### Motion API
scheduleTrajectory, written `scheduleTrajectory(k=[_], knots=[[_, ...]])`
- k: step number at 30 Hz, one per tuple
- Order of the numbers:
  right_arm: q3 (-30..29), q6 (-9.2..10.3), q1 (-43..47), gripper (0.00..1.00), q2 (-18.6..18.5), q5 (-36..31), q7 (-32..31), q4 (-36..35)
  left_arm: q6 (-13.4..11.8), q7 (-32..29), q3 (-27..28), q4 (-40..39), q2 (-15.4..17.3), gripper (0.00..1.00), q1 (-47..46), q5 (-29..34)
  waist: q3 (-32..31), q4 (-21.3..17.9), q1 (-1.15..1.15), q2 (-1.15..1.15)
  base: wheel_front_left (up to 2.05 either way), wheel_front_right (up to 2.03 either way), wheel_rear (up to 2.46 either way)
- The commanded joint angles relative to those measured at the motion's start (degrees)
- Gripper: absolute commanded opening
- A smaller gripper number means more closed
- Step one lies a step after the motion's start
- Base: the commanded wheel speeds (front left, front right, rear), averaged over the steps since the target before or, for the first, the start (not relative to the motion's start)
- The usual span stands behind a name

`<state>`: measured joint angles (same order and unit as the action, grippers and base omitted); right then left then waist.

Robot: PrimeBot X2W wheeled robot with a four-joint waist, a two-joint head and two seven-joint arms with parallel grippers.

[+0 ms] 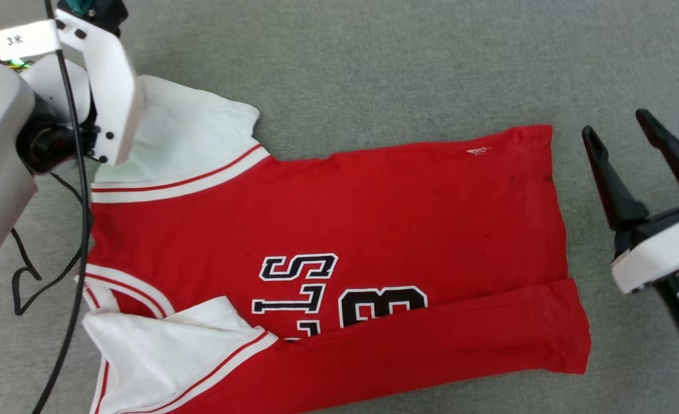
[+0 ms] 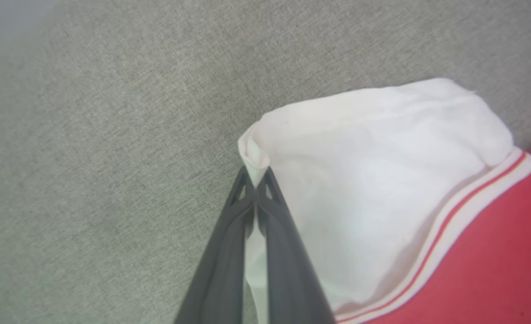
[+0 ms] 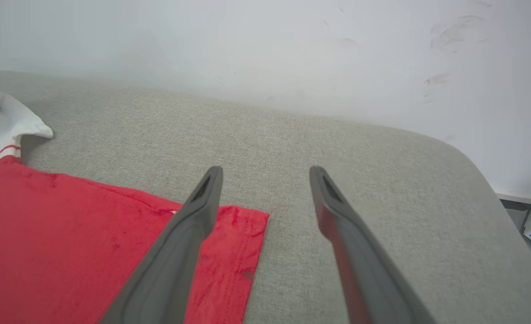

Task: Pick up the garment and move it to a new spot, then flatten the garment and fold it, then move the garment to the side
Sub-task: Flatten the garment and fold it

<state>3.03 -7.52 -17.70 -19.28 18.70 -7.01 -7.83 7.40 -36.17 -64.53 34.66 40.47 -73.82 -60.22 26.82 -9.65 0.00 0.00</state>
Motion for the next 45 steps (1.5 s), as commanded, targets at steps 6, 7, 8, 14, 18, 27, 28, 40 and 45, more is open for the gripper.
scheduleTrajectory(k=[6, 7, 8, 14, 18, 27, 28, 40, 45], knots=[[5.15, 0.06, -7.67, 1.00, -10.02, 6.03, -16.83, 2.72, 0.01, 5.49, -1.45, -3.30, -0.56, 0.00, 1.31, -0.01, -4.19, 3.70, 0.00, 0.00, 0.00, 0.00, 0.00], [6.21, 0.06, -8.86, 1.00, -11.37, 7.20, -19.97, 3.52, 0.01, 6.18, -1.71, -4.00, -0.55, 0.00, 1.45, 0.02, -4.49, 4.09, 0.00, 0.00, 0.00, 0.00, 0.00], [7.17, 0.07, -10.27, 1.00, -12.62, 8.28, -22.97, 4.54, 0.01, 6.91, -1.92, -4.67, -0.54, 0.00, 1.55, 0.09, -4.72, 4.53, 0.00, 0.00, 0.00, 0.00, 0.00], [13.89, 0.07, -16.90, 1.00, -17.29, 12.64, -36.69, 9.64, 0.01, 9.78, -3.40, -8.46, -0.90, 0.00, 1.40, 0.50, -4.86, 7.00, 0.00, 0.00, 0.00, 0.00, 0.00], [16.70, 0.07, -20.47, 1.00, -17.67, 13.61, -42.43, 14.20, 0.01, 10.91, -4.17, -10.77, -0.81, 0.00, 0.26, 1.01, -4.04, 8.23, 0.00, 0.00, 0.00, 0.00, 0.00], [21.38, 0.07, -25.25, 1.00, -15.05, 12.07, -44.59, 24.99, 0.01, 12.45, -4.63, -13.64, -0.84, 0.00, -2.02, 1.67, -1.36, 10.17, 0.00, 0.00, 0.00, 0.00, 0.00], [22.27, 0.06, -25.35, 1.00, -14.70, 11.94, -44.44, 26.30, 0.01, 12.70, -4.69, -13.71, -0.87, 0.00, -2.12, 1.74, -1.13, 10.33, 0.00, 0.00, 0.00, 0.00, 0.00], [31.65, -0.02, -25.59, 0.00, -13.20, 15.70, -38.27, 34.84, 0.02, 15.01, -5.78, -12.82, 0.05, 0.00, -1.77, 0.93, -1.41, 10.18, 0.00, 0.00, 0.00, 0.00, 0.00], [31.11, 0.07, -26.71, 0.00, -14.96, 17.19, -30.55, 35.49, 0.02, 17.03, -6.19, -12.13, 0.37, 0.00, 0.32, -0.19, -4.38, 9.97, 0.00, 0.00, 0.00, 0.00, 0.00]])
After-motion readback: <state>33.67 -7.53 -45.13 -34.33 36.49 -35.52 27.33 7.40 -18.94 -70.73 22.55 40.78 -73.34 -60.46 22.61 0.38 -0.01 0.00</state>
